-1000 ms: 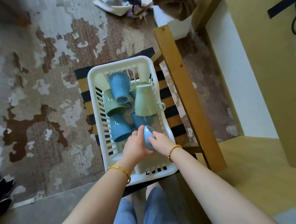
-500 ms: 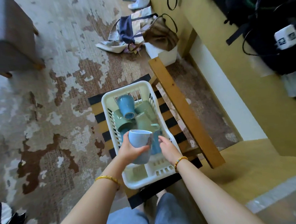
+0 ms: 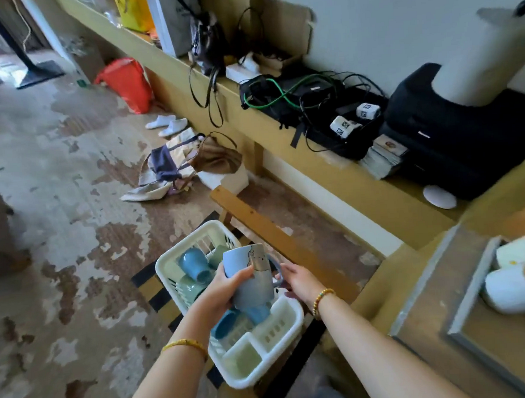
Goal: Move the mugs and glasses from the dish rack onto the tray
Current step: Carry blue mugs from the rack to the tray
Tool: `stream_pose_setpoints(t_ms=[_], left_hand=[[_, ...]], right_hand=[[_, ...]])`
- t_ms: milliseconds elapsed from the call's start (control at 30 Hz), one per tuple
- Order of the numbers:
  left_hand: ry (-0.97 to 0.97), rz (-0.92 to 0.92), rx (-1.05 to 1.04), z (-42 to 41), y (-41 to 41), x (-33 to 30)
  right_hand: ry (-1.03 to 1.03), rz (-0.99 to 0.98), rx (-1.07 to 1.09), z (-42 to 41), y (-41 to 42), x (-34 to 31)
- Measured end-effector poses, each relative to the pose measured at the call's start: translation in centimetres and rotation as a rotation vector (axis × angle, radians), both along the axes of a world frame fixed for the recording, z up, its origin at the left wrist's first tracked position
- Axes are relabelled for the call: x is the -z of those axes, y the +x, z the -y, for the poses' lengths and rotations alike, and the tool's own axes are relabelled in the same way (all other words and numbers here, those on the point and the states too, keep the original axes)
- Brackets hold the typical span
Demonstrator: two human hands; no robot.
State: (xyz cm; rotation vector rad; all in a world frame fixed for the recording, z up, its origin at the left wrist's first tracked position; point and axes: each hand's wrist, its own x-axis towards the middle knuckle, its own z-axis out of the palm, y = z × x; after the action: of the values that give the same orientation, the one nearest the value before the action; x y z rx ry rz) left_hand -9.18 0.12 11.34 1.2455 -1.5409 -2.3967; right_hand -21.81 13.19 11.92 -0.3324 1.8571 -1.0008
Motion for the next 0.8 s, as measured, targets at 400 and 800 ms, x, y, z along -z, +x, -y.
stream_pose_setpoints(t_ms=[400,800], left_hand=[[-0.074,-0.078,0.487,-9.8,-13.2,-6.1],[-0.619,-0.291,0.675,-32.7,-23.2,-9.4]], right_hand=[[0.192,-0.521,0.066,-13.8,-7.9,-6.6],[0.243,-0.751,0.507,-36.5,-12.5,-7.7]])
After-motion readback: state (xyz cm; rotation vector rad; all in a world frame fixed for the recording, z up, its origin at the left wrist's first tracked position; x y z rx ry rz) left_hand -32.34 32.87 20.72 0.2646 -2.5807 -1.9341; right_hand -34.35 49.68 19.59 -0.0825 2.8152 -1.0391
